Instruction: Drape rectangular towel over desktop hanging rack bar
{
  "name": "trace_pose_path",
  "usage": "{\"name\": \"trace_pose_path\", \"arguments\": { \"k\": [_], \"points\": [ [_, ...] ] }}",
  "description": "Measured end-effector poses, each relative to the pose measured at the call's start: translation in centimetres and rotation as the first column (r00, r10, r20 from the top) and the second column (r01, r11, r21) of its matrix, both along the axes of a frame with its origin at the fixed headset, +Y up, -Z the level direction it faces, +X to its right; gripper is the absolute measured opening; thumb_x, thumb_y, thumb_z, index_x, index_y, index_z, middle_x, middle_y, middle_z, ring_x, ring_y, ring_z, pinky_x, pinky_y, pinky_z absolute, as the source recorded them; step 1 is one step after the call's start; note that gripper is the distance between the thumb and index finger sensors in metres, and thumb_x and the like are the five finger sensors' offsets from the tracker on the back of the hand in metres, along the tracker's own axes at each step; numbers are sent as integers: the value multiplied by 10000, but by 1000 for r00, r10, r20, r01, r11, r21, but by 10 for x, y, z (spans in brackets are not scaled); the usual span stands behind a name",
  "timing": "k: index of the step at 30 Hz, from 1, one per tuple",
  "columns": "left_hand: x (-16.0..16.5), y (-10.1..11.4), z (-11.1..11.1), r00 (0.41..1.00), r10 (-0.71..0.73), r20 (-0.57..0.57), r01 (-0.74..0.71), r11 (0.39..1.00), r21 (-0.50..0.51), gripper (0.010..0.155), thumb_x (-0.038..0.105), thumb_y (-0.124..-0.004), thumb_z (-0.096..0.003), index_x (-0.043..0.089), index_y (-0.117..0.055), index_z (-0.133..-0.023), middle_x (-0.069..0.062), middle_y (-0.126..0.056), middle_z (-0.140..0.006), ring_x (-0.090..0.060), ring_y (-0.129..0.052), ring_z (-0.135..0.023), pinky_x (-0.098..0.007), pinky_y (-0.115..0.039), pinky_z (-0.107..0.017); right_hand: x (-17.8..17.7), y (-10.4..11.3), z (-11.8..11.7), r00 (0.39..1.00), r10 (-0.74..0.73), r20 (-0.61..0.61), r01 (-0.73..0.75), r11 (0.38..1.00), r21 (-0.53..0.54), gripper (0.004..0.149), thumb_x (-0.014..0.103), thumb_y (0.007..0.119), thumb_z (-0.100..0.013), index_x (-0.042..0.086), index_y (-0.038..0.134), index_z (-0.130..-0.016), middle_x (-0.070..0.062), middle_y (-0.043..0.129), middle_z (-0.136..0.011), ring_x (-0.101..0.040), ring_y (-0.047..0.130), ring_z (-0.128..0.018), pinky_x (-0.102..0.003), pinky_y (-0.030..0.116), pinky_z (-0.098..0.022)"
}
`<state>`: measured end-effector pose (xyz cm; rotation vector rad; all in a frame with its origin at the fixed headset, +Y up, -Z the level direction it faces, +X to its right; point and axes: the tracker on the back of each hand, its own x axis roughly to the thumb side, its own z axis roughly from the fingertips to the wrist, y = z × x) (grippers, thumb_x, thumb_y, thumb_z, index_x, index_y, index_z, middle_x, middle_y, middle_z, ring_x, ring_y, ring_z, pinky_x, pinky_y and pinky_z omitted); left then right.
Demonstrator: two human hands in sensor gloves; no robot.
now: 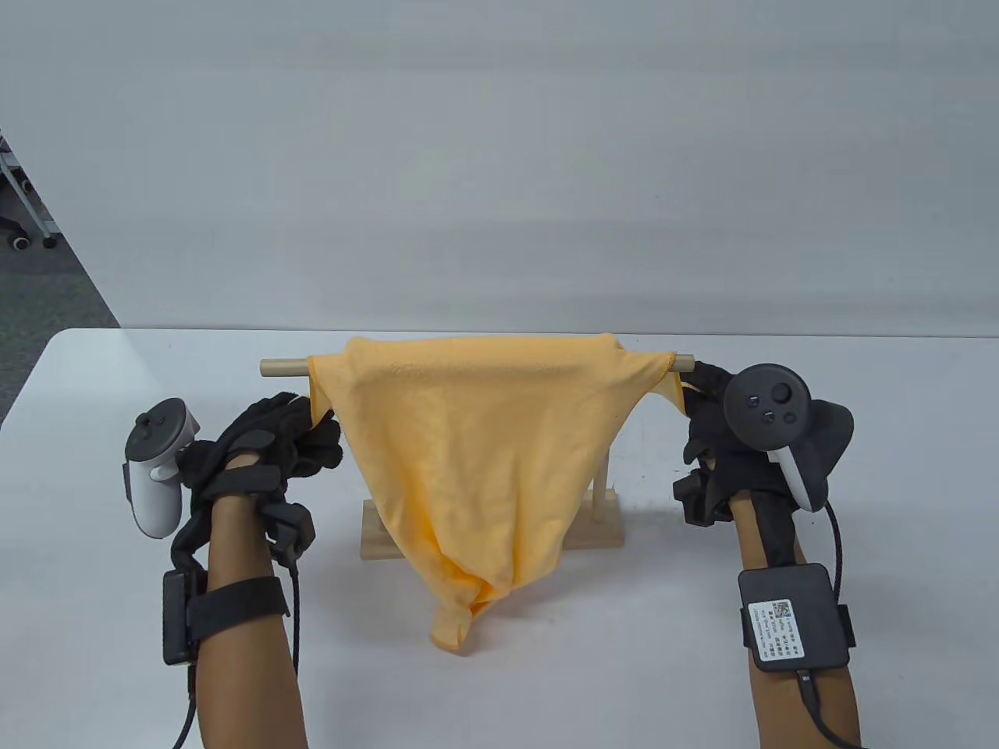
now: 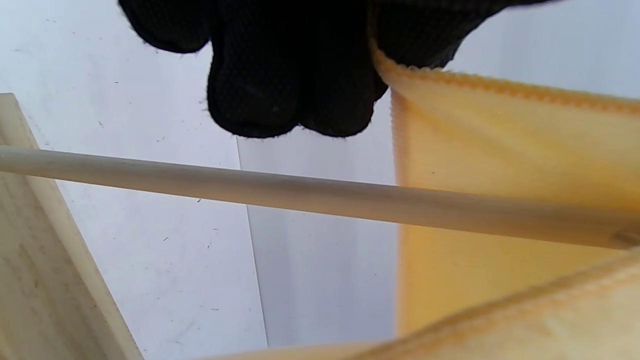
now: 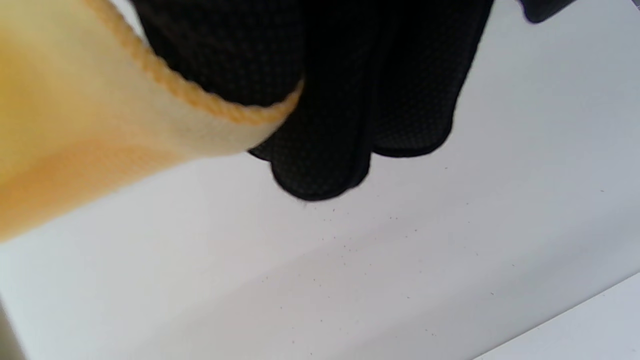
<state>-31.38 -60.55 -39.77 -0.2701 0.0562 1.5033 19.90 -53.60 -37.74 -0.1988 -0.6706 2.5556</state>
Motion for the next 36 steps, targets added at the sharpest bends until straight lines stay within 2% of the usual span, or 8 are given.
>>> {"name": "trace_pose_path", "arguments": {
  "k": [4, 9, 17, 29, 36],
  "points": [
    [1, -10, 1, 999, -32, 14, 32, 999, -14, 392, 404, -742, -605, 173, -751, -922, -51, -948, -741, -301, -956, -683, -638, -613, -692, 0, -11, -2, 1000, 5, 2, -5, 1000, -30, 353, 307, 897, -305, 202, 951, -638, -44, 1083, -448, -308, 997, -609, -763, 494, -590],
    [7, -16, 3, 987, -160, 6, 161, 987, -26, 397, 410, -735, -603, 178, -740, -926, -46, -940, -751, -298, -950, -695, -645, -607, -695, 2, -30, -5, 1000, 1, 11, 0, 997, -77, 353, 307, 893, -309, 202, 949, -641, -42, 1081, -454, -311, 995, -613, -762, 493, -591],
    [7, -34, 6, 975, -223, -18, 222, 973, -72, 398, 413, -735, -603, 179, -743, -924, -53, -938, -751, -308, -944, -699, -651, -602, -693, -1, -57, -10, 1000, 7, 6, -6, 989, -150, 354, 308, 890, -313, 199, 947, -645, -44, 1080, -459, -315, 993, -618, -762, 491, -592],
    [14, -57, 9, 910, -413, -33, 405, 904, -139, 402, 424, -713, -612, 212, -706, -954, -58, -894, -829, -338, -888, -785, -676, -561, -703, -7, -100, -17, 1000, 17, 13, -13, 958, -287, 356, 309, 882, -322, 194, 941, -654, -46, 1077, -468, -325, 987, -628, -761, 488, -593],
    [18, -67, 11, 872, -489, -22, 477, 859, -189, 404, 431, -709, -614, 220, -706, -958, -68, -884, -848, -354, -873, -804, -686, -555, -700, -14, -112, -18, 998, 60, 20, -49, 937, -346, 355, 308, 880, -327, 189, 940, -656, -46, 1077, -466, -326, 987, -626, -759, 489, -593]
  ]
}}
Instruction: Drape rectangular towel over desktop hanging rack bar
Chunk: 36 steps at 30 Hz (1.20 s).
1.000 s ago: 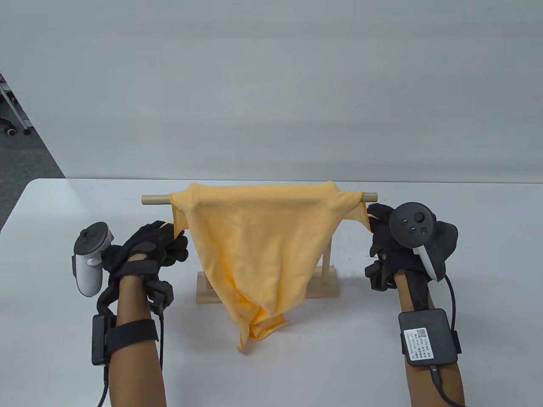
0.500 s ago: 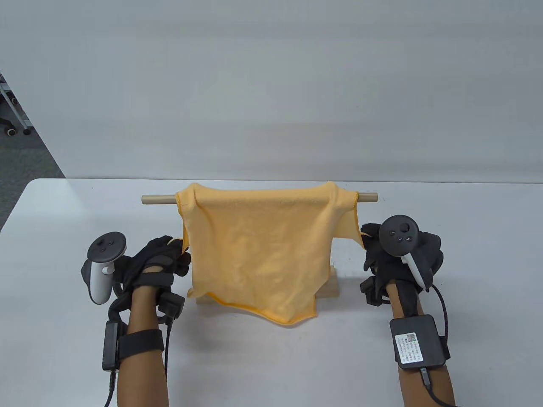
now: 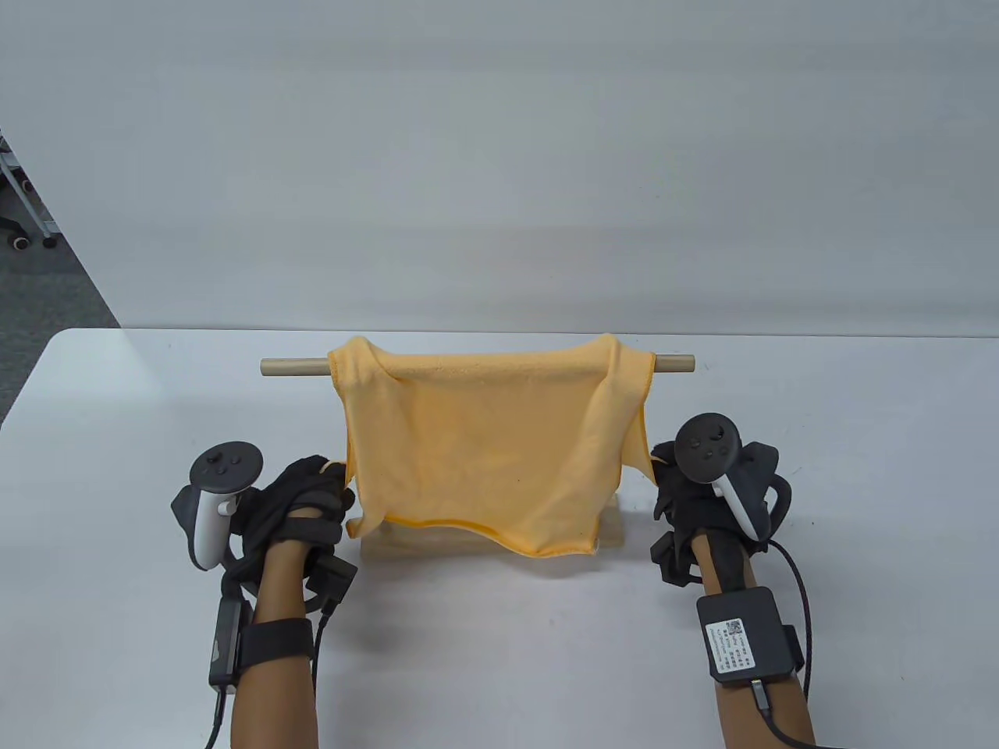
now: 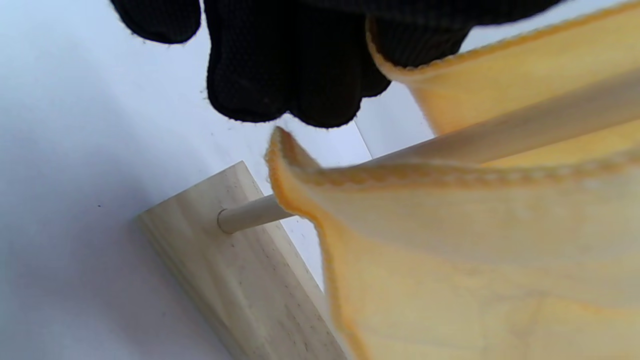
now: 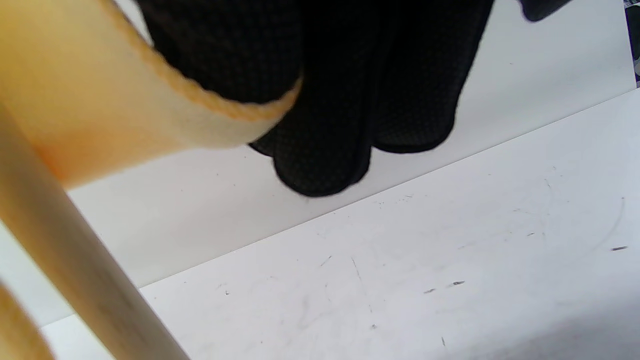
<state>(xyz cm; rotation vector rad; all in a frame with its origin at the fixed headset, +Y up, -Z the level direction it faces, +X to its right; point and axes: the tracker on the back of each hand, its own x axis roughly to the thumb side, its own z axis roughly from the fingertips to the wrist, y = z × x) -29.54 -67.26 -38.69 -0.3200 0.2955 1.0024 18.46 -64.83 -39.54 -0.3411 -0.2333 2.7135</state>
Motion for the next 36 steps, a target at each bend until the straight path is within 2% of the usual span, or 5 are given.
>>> {"name": "trace_pose_path", "arguments": {
  "k": [9, 16, 19, 23, 36],
  "points": [
    [-23, 28, 16, 985, 156, -69, -150, 985, 90, 755, 511, -651, -639, 259, -147, -1143, -173, -221, -1201, -450, -526, -1059, -745, -400, -713, 14, 27, 12, 998, -67, -18, 67, 998, 7, 585, 380, 870, -345, 162, 759, -877, -101, 959, -780, -405, 890, -753, -779, 439, -601],
    [-27, 127, 52, 992, 22, -124, 62, 771, 634, 684, 566, -567, -643, 409, -127, -1142, -109, -5, -1199, -428, -262, -1136, -769, -220, -718, 35, 116, 56, 935, -315, -166, 353, 760, 546, 504, 343, 802, -389, 190, 759, -868, -146, 857, -890, -417, 858, -772, -778, 445, -590],
    [-7, 164, 59, 990, -102, -100, 142, 655, 742, 640, 599, -561, -621, 430, -245, -1151, -91, -48, -1218, -418, -233, -1149, -769, -187, -722, 18, 148, 69, 913, -255, -317, 400, 704, 587, 512, 422, 776, -385, 212, 782, -852, -153, 813, -935, -432, 793, -829, -790, 397, -599],
    [26, 197, 55, 946, -325, 1, 233, 678, 697, 595, 596, -601, -615, 433, -401, -1152, -85, -171, -1257, -427, -169, -1172, -781, -137, -721, -20, 174, 67, 956, 33, -292, 103, 893, 438, 583, 508, 759, -382, 244, 732, -901, -144, 703, -1040, -486, 613, -955, -808, 296, -617],
    [42, 203, 39, 963, -270, -6, 205, 719, 664, 392, 376, -782, -611, 294, -732, -990, -97, -544, -1199, -516, -466, -1124, -823, -296, -703, -39, 189, 61, 979, 161, -122, -50, 779, 625, 351, 302, 833, -355, 197, 919, -680, -65, 988, -751, -390, 852, -816, -787, 416, -608]
  ]
}}
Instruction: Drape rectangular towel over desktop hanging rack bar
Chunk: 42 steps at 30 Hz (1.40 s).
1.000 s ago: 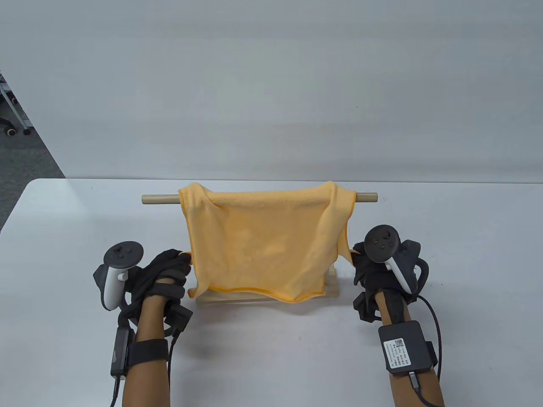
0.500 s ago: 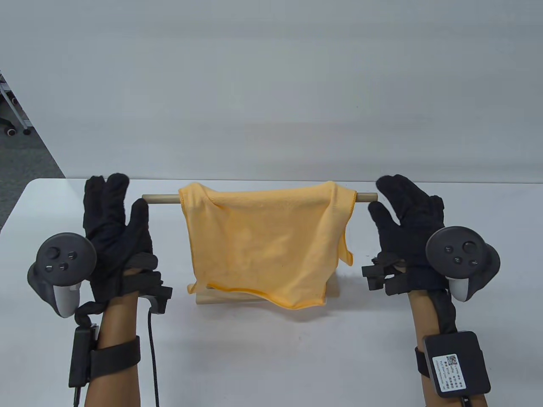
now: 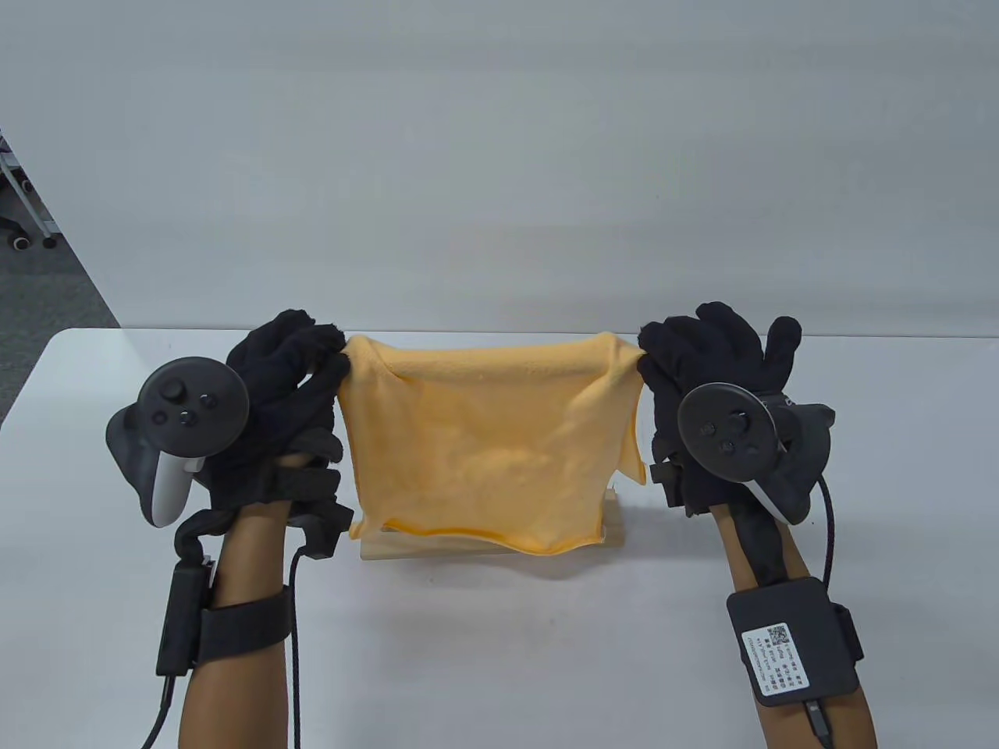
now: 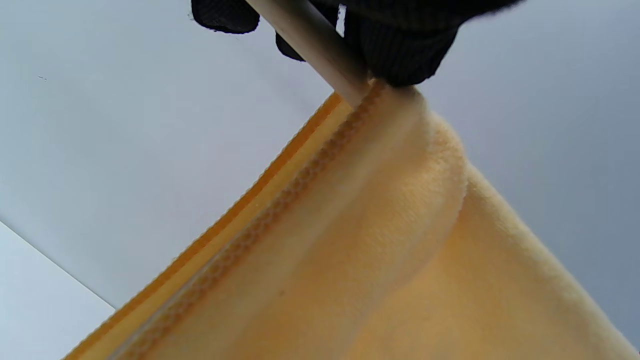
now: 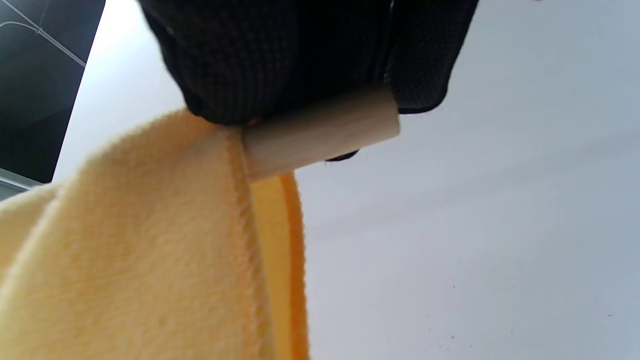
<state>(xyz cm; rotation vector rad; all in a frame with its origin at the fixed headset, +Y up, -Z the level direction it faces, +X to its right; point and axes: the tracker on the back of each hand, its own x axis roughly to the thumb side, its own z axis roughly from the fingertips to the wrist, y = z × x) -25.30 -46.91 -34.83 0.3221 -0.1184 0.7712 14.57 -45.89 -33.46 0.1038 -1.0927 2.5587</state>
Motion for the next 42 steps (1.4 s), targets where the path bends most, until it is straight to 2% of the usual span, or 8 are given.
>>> {"name": "trace_pose_path", "arguments": {
  "k": [7, 11, 17, 22, 28, 35, 38, 42],
  "points": [
    [-11, -2, 4, 989, -18, -145, 25, 999, 47, 417, 375, -724, -630, 210, -657, -1007, -112, -485, -1187, -477, -469, -1116, -808, -301, -711, 6, 7, -8, 993, -82, 88, 83, 996, -12, 351, 297, 802, -382, 180, 888, -702, -78, 958, -768, -402, 841, -814, -788, 407, -609],
    [-7, -2, 4, 995, -17, -95, 19, 1000, 16, 450, 432, -687, -637, 275, -623, -1054, -116, -446, -1222, -492, -446, -1126, -813, -283, -710, 3, 7, -14, 992, -19, 125, 41, 983, -178, 372, 322, 766, -417, 199, 854, -757, -82, 928, -834, -421, 811, -846, -787, 392, -617],
    [-9, -2, 3, 999, -24, 32, 26, 998, -61, 541, 490, -698, -624, 310, -559, -1114, -131, -392, -1241, -499, -353, -1148, -819, -210, -704, 10, 1, -10, 992, -114, -62, 104, 985, -140, 455, 338, 684, -427, 203, 788, -850, -123, 875, -913, -451, 771, -873, -801, 361, -609],
    [-7, -2, 2, 998, -64, -8, 63, 997, -52, 437, 388, -744, -621, 347, -661, -1048, -125, -449, -1233, -496, -418, -1147, -823, -276, -706, 10, -6, -15, 989, -84, -121, 43, 949, -312, 457, 415, 709, -428, 210, 811, -823, -98, 882, -908, -459, 719, -918, -810, 330, -615],
    [-6, 5, 0, 988, -1, -151, 8, 999, 45, 400, 370, -724, -627, 328, -672, -1021, -113, -431, -1225, -481, -454, -1128, -811, -293, -711, 11, -1, -8, 986, -145, -80, 139, 988, -72, 368, 347, 784, -383, 196, 907, -695, -74, 975, -778, -404, 835, -831, -795, 402, -605],
    [-4, -3, -5, 999, 54, -1, -54, 998, -41, 544, 475, -692, -626, 315, -541, -1124, -145, -394, -1238, -506, -385, -1139, -821, -232, -705, 12, -6, -11, 993, -93, -79, 72, 970, -232, 486, 428, 753, -406, 217, 802, -841, -102, 880, -913, -449, 755, -893, -803, 358, -613],
    [-2, -2, -6, 995, -95, 11, 96, 989, -109, 483, 454, -712, -620, 329, -625, -1079, -139, -438, -1232, -500, -396, -1147, -825, -256, -704, 13, -9, -15, 981, -148, -125, 106, 951, -292, 449, 406, 746, -415, 225, 823, -819, -99, 898, -891, -454, 752, -895, -807, 353, -612],
    [1, 2, -5, 997, -24, -71, 25, 1000, 8, 393, 399, -740, -616, 303, -728, -996, -123, -498, -1211, -491, -465, -1129, -817, -298, -710, 15, -3, -12, 979, -189, -79, 175, 972, -154, 384, 347, 771, -395, 203, 901, -726, -89, 978, -779, -419, 825, -836, -798, 393, -608]
  ]
}}
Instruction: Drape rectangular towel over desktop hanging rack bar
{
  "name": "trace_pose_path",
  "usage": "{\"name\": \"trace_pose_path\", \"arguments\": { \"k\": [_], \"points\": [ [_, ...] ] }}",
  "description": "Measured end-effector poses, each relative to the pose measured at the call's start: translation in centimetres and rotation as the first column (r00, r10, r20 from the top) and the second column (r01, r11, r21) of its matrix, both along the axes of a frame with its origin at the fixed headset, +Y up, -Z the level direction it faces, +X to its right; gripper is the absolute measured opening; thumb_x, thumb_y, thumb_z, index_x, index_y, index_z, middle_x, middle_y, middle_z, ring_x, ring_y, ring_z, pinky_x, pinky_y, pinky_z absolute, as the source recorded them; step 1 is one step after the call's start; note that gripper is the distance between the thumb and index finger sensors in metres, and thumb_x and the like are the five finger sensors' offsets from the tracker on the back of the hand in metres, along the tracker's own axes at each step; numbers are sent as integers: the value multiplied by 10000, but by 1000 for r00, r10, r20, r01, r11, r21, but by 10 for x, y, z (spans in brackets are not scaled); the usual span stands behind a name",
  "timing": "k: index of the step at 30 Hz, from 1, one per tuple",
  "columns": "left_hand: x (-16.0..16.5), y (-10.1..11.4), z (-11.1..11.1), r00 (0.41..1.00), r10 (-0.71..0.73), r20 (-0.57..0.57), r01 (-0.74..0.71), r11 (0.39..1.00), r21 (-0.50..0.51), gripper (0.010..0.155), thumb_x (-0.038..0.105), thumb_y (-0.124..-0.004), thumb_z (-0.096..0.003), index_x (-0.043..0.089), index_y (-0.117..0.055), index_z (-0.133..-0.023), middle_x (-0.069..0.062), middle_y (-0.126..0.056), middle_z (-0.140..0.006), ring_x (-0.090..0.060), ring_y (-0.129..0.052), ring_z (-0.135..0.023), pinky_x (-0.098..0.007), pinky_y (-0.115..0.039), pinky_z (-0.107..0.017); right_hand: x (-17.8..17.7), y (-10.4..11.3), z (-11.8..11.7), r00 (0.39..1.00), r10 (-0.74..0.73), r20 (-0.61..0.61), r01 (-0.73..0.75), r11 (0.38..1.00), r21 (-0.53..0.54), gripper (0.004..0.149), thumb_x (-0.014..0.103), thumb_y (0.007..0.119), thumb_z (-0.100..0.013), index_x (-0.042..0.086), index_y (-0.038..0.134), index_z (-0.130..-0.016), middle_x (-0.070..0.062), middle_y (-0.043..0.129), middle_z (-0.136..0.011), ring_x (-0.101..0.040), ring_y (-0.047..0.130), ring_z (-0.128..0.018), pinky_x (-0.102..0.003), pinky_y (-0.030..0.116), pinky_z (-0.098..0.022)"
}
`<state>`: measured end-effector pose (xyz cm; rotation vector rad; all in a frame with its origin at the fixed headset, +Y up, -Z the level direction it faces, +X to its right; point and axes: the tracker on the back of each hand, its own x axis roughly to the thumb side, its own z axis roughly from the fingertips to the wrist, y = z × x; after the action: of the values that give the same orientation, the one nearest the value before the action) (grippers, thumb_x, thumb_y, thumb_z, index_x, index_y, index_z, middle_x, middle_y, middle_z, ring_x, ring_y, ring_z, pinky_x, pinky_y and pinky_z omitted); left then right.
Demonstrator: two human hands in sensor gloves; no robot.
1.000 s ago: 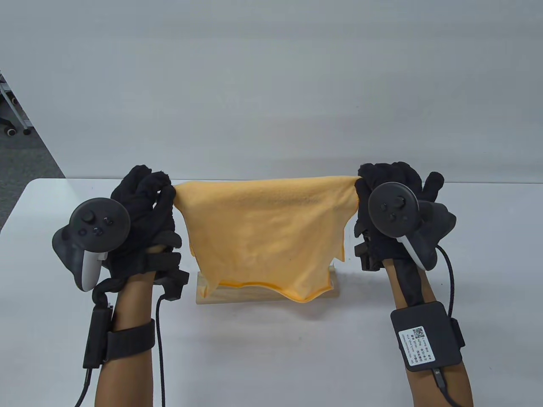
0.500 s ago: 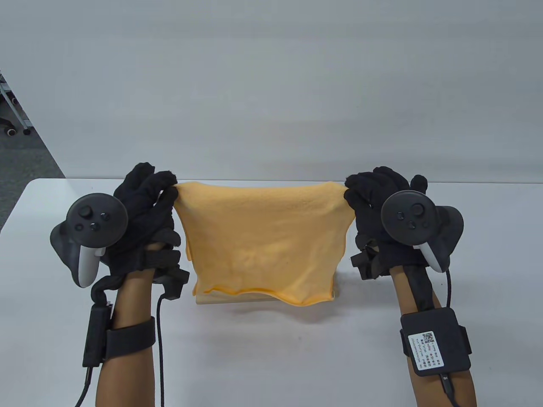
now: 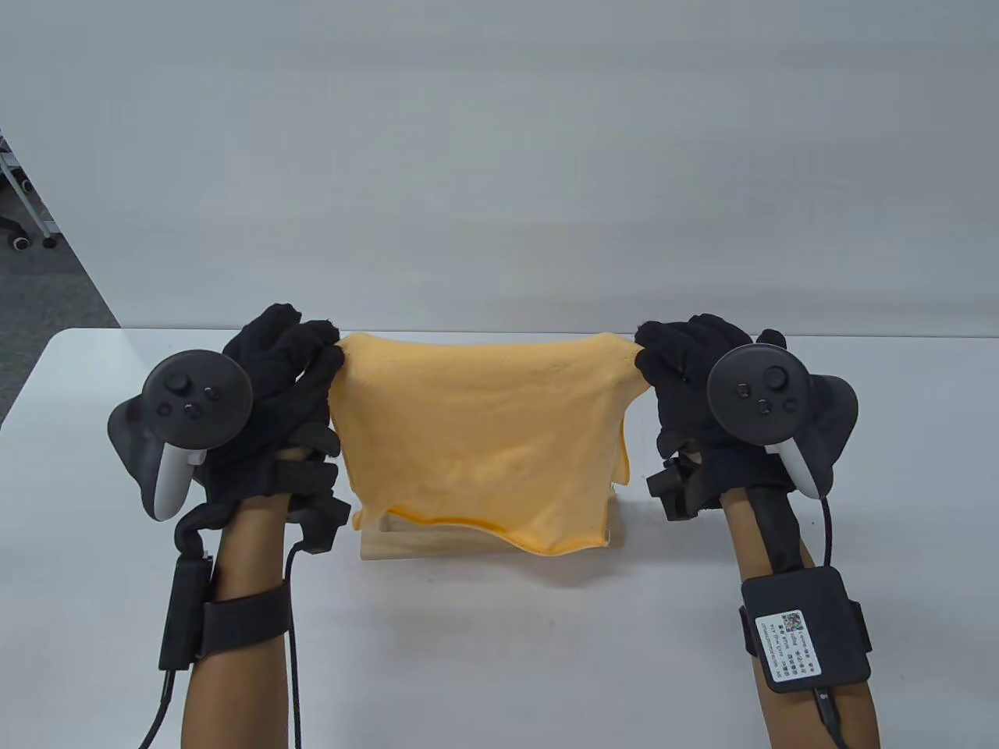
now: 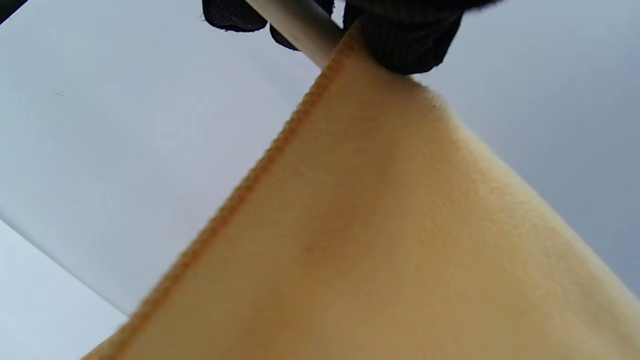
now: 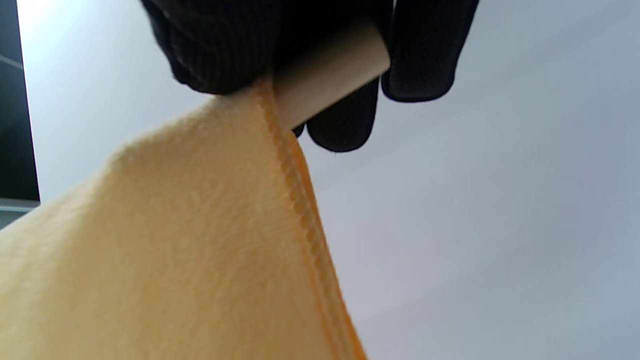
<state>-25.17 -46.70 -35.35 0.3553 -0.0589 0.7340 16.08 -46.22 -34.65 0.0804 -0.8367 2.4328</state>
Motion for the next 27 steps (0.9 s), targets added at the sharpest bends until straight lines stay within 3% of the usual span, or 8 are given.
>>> {"name": "trace_pose_path", "arguments": {
  "k": [2, 5, 6, 11, 15, 19, 23, 27],
  "points": [
    [1, 0, -2, 1000, -14, -25, 14, 1000, -16, 396, 413, -730, -618, 317, -715, -1002, -122, -472, -1219, -495, -451, -1130, -814, -294, -712, -1, 2, 1, 999, 21, 46, -22, 999, 30, 380, 343, 774, -387, 199, 910, -711, -88, 992, -756, -408, 843, -820, -792, 408, -607],
    [2, -5, -3, 1000, 8, -12, -9, 999, -51, 450, 434, -694, -631, 330, -642, -1065, -128, -414, -1241, -503, -417, -1137, -816, -277, -711, -2, 0, 1, 996, 81, 39, -78, 993, -85, 401, 378, 746, -417, 210, 870, -758, -89, 954, -817, -424, 808, -851, -793, 387, -616],
    [-1, -7, -2, 999, 41, 2, -41, 998, -37, 478, 446, -678, -633, 336, -601, -1091, -131, -386, -1244, -501, -403, -1138, -815, -266, -710, -1, -2, 2, 996, 82, 20, -80, 994, -79, 423, 397, 735, -419, 210, 856, -778, -96, 937, -841, -434, 793, -861, -797, 376, -615],
    [-21, -22, 11, 986, 160, 37, -161, 986, 31, 625, 520, -614, -629, 373, -329, -1165, -125, -153, -1244, -455, -262, -1163, -796, -182, -718, 11, -10, 14, 999, 22, 36, -25, 998, 66, 557, 455, 729, -398, 208, 727, -897, -131, 806, -962, -449, 750, -883, -798, 367, -611],
    [-45, -37, 28, 998, 59, -12, -57, 994, 98, 653, 534, -595, -632, 372, -248, -1161, -110, -98, -1235, -445, -208, -1162, -789, -140, -714, 33, -22, 30, 997, -57, 46, 48, 981, 190, 595, 460, 730, -390, 203, 676, -924, -147, 746, -996, -455, 719, -893, -793, 362, -607],
    [-65, -65, 41, 993, -80, -90, 85, 995, 49, 663, 524, -597, -636, 363, -220, -1157, -87, -106, -1241, -440, -177, -1169, -792, -117, -708, 52, -53, 36, 996, -71, 54, 62, 986, 156, 606, 456, 732, -393, 201, 654, -938, -156, 718, -1017, -468, 685, -914, -792, 352, -609],
    [-76, -111, 48, 973, -200, -117, 195, 979, -52, 691, 541, -606, -631, 377, -193, -1160, -33, -51, -1253, -407, -49, -1192, -796, -64, -694, 65, -104, 34, 996, 17, 89, -19, 1000, 23, 625, 464, 730, -392, 204, 636, -952, -162, 698, -1042, -494, 638, -943, -792, 340, -608],
    [-82, -158, 52, 941, -322, -106, 302, 939, -166, 713, 559, -616, -624, 408, -170, -1158, 23, 10, -1248, -371, 34, -1188, -791, -19, -683, 68, -161, 30, 982, 163, 93, -147, 977, -157, 682, 501, 719, -387, 223, 564, -990, -180, 583, -1103, -549, 454, -992, -795, 259, -603]
  ]
}}
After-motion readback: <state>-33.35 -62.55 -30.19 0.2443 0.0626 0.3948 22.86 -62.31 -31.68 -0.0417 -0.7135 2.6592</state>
